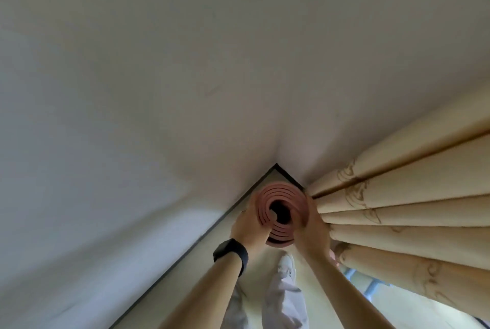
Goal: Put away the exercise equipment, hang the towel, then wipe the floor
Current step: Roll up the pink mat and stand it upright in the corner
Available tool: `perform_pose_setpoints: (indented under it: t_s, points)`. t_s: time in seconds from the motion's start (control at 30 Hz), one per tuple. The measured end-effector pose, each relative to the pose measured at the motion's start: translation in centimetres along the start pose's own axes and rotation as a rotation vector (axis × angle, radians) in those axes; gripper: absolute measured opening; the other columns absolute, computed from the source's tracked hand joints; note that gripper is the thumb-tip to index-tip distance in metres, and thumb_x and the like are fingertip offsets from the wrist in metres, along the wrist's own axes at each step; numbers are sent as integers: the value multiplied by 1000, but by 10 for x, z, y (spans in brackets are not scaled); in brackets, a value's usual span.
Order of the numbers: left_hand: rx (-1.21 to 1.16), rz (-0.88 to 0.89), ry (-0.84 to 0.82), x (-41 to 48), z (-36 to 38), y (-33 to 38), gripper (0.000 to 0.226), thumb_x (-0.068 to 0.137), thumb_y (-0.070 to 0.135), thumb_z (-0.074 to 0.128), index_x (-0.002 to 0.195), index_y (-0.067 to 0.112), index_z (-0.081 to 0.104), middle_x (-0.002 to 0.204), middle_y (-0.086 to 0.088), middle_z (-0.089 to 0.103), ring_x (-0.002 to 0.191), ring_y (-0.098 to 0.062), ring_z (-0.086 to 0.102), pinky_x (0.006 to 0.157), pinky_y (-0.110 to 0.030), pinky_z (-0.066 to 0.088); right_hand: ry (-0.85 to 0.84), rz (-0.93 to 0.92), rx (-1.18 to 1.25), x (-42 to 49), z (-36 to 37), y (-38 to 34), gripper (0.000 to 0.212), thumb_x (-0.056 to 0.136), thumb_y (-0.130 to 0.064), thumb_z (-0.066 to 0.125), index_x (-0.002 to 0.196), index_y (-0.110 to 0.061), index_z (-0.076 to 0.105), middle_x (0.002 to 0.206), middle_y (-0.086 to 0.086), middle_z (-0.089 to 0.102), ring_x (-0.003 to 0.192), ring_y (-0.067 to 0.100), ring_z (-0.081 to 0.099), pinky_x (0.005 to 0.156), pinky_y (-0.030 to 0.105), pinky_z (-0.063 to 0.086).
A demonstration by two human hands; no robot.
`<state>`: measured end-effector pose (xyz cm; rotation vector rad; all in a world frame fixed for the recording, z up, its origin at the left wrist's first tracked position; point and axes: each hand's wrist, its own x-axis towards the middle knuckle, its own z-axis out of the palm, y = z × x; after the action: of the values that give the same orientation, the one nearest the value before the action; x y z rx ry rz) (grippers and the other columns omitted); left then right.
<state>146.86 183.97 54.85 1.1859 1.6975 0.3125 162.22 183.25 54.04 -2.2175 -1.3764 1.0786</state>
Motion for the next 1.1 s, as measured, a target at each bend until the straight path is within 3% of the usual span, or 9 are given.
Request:
perform_pose_setpoints:
  t_s: [0.13,0.23,0.37,0.47,0.63,0.73,0.83,0.93,1.1]
  points:
    - [39,60,50,57,2,22,51,94,38,51,136,56,30,125,16,60,117,-12,58,89,-28,51,-4,-36,8,82,19,7,62,93,-66,35,148,-40,27,130,0,63,108,29,66,87,53,56]
    - [281,80,81,98,8,17,66,99,45,41,155,45,6,166,7,5,150,-17,14,119,-38,27,-41,-40,-137,131,34,9,79,89,-76,20,154,-34,4,149,11,46,118,40,59,90,57,54]
    - [587,227,60,133,22,-1,69,103,44,24,153,34,-22,159,11,-29,150,-13,-20,124,-48,1,-62,-120,-279,158,50,4,80,92,-65,32,155,-26,2,162,10,23,139,38,38,108,55,43]
    - [628,278,92,150,30,-14,65,102,51,11,152,29,-24,158,10,-31,148,-13,-26,123,-44,-6,-123,-114,-36,170,52,-2,71,89,-40,44,153,-26,15,146,7,47,119,31,59,94,50,56]
    - [638,383,235,173,35,-15,61,103,50,9,155,31,-18,163,7,-15,151,-14,-15,121,-43,-4,-12,-213,-14,186,33,-13,60,98,-15,48,154,-20,27,146,4,50,122,24,57,95,22,39]
    - [646,386,199,184,41,-16,63,102,54,11,156,31,-15,164,8,-15,152,-13,-14,123,-49,1,-4,-211,-176,197,35,-5,67,101,-34,44,158,-18,12,158,9,32,135,31,46,103,34,40]
    - [658,355,225,186,46,-14,65,102,56,13,157,28,-7,166,6,-6,152,-13,-11,122,-51,3,116,-292,-409,197,37,7,75,100,-56,26,159,-19,1,165,12,10,149,34,18,118,51,24]
    - [733,394,252,186,40,-12,67,101,58,16,159,26,3,166,4,3,153,-17,-2,122,-52,1,42,-453,-517,192,38,18,67,104,-51,14,159,-17,0,167,5,-4,154,26,8,121,54,19]
    - [741,290,85,182,20,18,66,101,55,17,156,31,-10,164,7,-13,152,-23,-14,121,-57,-3,-127,-338,-624,199,25,3,64,102,-56,-2,151,-24,-28,160,-4,-30,152,17,-18,122,53,-3]
